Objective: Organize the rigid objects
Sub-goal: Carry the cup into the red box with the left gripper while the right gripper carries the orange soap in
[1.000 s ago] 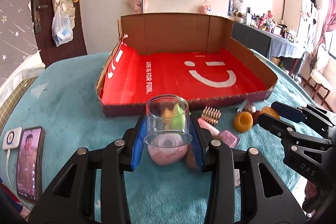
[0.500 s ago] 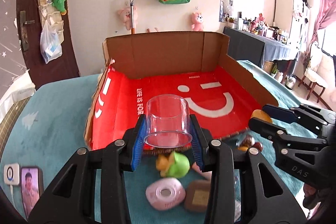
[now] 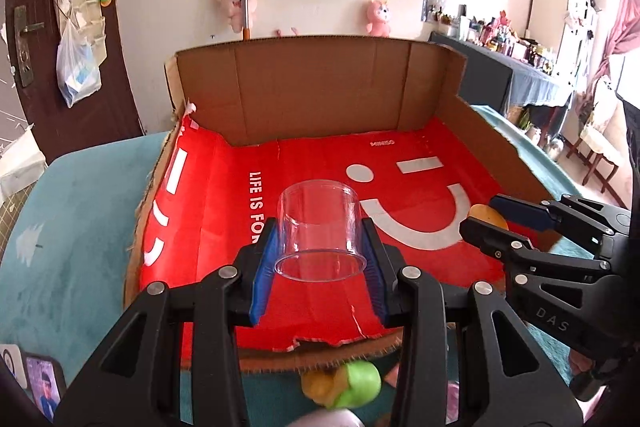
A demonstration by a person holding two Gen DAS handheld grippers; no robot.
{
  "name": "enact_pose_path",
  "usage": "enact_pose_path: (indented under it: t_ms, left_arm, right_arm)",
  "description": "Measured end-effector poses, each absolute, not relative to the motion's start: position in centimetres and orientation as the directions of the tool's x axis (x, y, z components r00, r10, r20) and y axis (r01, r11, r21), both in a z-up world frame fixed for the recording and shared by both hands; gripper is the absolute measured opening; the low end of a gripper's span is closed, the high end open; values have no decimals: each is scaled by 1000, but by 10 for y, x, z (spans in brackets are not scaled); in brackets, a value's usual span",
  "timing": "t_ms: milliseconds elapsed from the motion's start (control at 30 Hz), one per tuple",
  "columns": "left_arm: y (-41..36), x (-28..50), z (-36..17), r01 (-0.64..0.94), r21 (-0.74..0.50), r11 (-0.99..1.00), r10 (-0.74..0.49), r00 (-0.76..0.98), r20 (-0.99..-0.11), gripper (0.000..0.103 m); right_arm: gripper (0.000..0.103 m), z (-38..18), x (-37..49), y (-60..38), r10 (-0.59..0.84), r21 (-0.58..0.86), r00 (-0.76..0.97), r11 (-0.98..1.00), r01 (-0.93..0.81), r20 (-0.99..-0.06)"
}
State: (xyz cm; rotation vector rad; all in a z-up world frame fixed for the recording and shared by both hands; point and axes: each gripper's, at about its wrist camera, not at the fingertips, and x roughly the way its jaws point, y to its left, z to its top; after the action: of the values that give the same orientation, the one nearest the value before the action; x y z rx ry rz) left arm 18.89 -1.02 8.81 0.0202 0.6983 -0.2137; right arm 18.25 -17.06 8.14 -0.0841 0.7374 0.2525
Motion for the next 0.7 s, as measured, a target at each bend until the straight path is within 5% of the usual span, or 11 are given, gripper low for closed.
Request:
enact_pose_path:
  t_ms: [700]
  left_arm:
    - [-12,237,40,193,-79,978,-182,608,-773,37]
  right_arm:
    - [40,43,227,-172,142,-7,629,974,-227,-764]
